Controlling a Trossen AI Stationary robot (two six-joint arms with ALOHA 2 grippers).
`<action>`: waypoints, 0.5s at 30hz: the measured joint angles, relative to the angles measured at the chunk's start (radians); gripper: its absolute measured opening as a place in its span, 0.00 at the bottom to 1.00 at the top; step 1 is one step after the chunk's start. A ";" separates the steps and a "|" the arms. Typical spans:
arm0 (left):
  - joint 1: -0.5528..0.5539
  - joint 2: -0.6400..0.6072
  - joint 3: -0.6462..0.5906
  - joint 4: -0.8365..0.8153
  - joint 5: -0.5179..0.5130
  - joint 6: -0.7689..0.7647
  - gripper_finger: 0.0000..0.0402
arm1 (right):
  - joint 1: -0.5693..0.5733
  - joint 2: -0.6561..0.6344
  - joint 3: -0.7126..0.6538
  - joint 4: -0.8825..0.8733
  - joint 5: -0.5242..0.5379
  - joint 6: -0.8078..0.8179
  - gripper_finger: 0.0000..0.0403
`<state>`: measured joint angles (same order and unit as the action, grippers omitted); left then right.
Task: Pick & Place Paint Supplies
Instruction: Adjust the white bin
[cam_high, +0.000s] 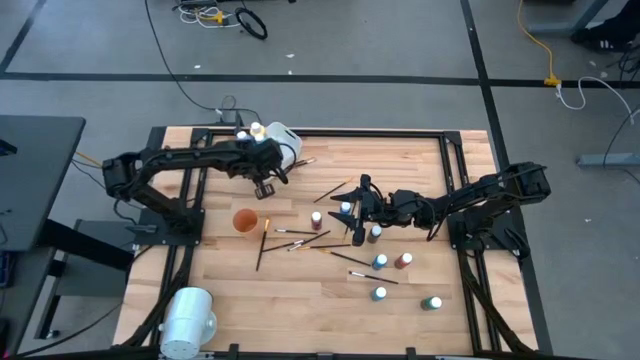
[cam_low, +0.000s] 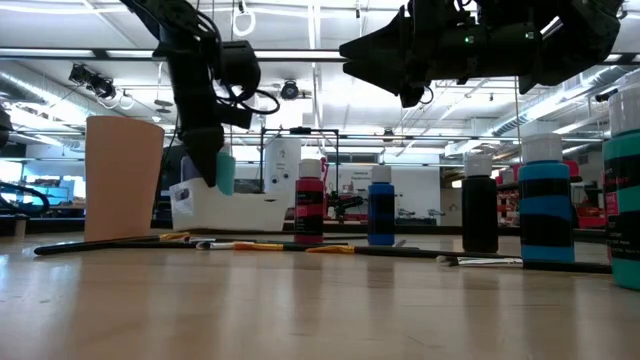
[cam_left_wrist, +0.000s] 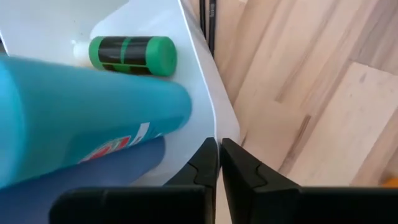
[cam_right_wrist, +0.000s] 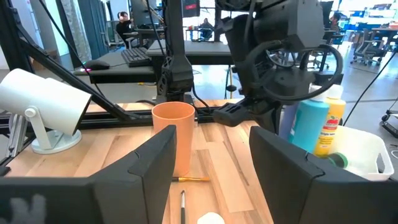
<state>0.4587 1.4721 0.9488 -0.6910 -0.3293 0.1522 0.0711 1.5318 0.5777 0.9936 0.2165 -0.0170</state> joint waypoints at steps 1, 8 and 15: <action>0.007 -0.002 -0.008 0.010 -0.007 0.015 0.04 | 0.000 0.000 0.000 0.000 0.000 0.000 0.51; 0.019 -0.006 -0.060 0.044 0.077 0.069 0.04 | 0.000 0.000 0.000 0.000 0.000 0.000 0.51; -0.072 0.000 -0.062 0.057 0.045 0.088 0.04 | 0.000 0.000 0.000 0.000 0.000 0.000 0.51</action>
<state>0.3866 1.4719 0.8871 -0.6340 -0.2846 0.2401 0.0711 1.5322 0.5777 0.9932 0.2161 -0.0170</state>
